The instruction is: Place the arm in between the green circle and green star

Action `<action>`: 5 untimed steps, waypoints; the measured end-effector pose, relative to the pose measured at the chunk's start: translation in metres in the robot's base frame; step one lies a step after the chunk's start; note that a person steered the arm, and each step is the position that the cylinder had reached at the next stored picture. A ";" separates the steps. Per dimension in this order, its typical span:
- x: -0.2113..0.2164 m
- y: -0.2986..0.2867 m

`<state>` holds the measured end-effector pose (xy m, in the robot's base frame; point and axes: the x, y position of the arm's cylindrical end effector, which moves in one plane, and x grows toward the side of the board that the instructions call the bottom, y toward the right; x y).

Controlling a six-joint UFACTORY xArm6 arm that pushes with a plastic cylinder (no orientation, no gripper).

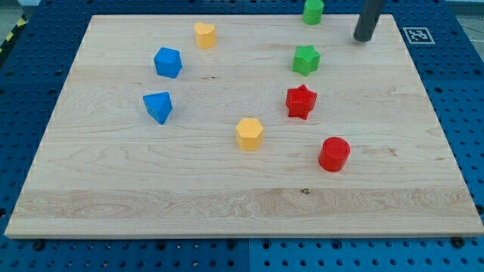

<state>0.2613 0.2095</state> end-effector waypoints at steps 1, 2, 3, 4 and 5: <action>0.000 -0.026; 0.000 -0.060; -0.002 -0.097; -0.021 -0.130; -0.045 -0.131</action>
